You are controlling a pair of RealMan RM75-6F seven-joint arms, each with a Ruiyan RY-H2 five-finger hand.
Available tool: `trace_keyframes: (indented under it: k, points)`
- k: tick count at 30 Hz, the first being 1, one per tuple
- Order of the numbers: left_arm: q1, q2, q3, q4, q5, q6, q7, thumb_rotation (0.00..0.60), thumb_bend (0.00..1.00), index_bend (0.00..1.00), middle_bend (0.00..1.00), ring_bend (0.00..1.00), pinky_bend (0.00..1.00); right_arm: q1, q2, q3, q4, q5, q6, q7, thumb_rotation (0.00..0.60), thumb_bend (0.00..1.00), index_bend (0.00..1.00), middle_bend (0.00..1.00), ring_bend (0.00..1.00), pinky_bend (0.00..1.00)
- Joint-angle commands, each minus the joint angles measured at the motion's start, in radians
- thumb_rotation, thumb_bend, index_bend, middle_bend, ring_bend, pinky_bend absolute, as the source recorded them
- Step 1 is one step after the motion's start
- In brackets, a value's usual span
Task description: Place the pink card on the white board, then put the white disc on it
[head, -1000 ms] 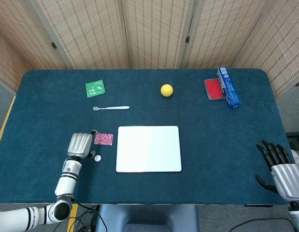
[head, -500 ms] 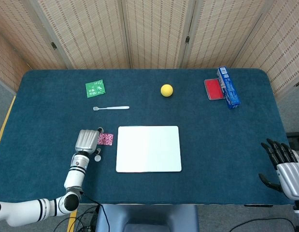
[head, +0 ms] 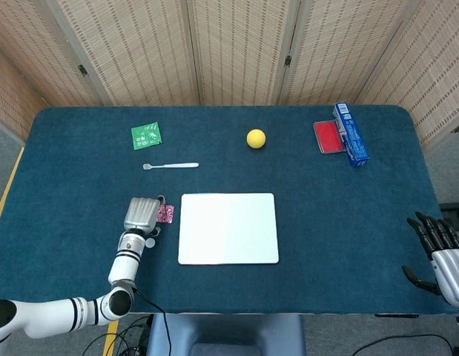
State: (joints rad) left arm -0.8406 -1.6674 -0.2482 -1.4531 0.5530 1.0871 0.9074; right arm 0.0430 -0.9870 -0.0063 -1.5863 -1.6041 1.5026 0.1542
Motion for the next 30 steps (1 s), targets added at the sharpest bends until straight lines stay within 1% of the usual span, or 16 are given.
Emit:
trace_keyframes:
  k: [1, 10, 20, 30]
  points:
    - [-0.016, 0.004, -0.005, -0.002, -0.024, -0.003, 0.011, 0.600, 0.25, 0.33, 1.00, 1.00, 1.00, 0.002, 0.002, 0.000, 0.001, 0.001, -0.004, 0.004, 0.600, 0.19, 0.00, 0.00, 0.00, 0.00]
    - [-0.058, 0.013, -0.005, 0.017, -0.136, -0.040, 0.045, 0.600, 0.25, 0.32, 1.00, 1.00, 1.00, 0.004, 0.003, 0.005, 0.003, 0.014, -0.011, 0.009, 0.600, 0.20, 0.00, 0.00, 0.00, 0.00]
    - [-0.101, 0.019, -0.002, 0.050, -0.206, -0.084, 0.052, 0.600, 0.25, 0.31, 1.00, 1.00, 1.00, 0.011, 0.004, 0.011, 0.002, 0.032, -0.029, 0.011, 0.600, 0.19, 0.00, 0.00, 0.00, 0.00]
    - [-0.146, 0.025, 0.005, 0.064, -0.282, -0.102, 0.074, 0.600, 0.25, 0.32, 1.00, 1.00, 1.00, 0.012, 0.008, 0.015, 0.004, 0.041, -0.033, 0.022, 0.600, 0.20, 0.00, 0.00, 0.00, 0.00]
